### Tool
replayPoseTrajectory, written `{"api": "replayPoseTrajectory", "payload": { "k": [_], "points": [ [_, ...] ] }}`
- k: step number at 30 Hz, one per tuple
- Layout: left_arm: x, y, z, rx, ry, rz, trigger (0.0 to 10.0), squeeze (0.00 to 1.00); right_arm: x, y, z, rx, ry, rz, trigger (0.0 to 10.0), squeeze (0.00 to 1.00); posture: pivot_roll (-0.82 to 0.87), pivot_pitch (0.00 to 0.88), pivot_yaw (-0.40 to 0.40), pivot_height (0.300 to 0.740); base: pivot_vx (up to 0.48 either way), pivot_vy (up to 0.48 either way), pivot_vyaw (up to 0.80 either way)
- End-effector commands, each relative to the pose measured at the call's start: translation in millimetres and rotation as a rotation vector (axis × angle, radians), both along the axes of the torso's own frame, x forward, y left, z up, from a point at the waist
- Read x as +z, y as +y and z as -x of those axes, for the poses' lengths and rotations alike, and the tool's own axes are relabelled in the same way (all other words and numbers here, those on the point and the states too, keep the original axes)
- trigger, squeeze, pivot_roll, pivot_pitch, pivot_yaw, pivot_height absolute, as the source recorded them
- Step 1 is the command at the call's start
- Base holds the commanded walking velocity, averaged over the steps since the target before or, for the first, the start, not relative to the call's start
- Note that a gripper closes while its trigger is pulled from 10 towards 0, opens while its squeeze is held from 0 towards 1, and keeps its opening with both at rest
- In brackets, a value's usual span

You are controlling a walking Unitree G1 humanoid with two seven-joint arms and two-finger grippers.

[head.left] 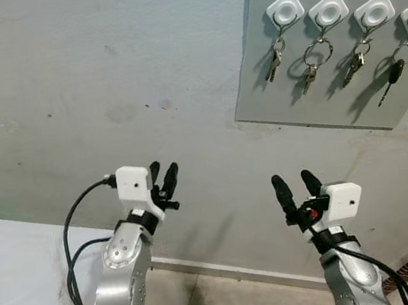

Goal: Hang keys on a hook

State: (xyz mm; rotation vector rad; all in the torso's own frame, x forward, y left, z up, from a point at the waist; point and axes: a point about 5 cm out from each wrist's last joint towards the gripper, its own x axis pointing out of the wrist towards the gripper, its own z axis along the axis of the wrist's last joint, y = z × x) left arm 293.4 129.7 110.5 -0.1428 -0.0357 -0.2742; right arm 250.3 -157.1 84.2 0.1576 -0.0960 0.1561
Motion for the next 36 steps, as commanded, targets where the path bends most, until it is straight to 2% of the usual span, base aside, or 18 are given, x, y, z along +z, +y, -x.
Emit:
{"api": "replayPoseTrajectory", "payload": {
  "k": [1, 9, 29, 36],
  "points": [
    [2.7, 2.7, -0.1, 0.022, -0.012, -0.001, 10.0, 0.0, 3.4, -0.5, -0.5, -0.011, -0.004, 0.015, 10.0, 0.0, 0.07, 0.0, -0.03, 0.74, 0.0, 0.0, 0.0],
    [0.1, 3.4, 2.6, 0.026, -0.006, -0.004, 10.0, 0.0, 5.4, 1.1, 0.5, -0.021, 0.004, 0.047, 10.0, 0.0, 0.08, 0.0, -0.036, 0.74, 0.0, 0.0, 0.0],
    [-3.5, -1.3, 4.0, 0.01, 0.01, 0.02, 10.0, 0.0, 3.6, 1.5, 2.2, -0.014, 0.021, 0.062, 10.0, 0.0, 0.07, 0.0, -0.04, 0.74, 0.0, -0.364, 0.0],
    [-5.2, -2.6, 3.9, 0.02, 0.023, 0.044, 10.0, 0.0, 2.9, 1.1, 3.3, -0.011, 0.027, 0.068, 10.0, 0.0, 0.07, 0.0, -0.04, 0.74, 0.0, -0.036, 0.0]
  ]
}}
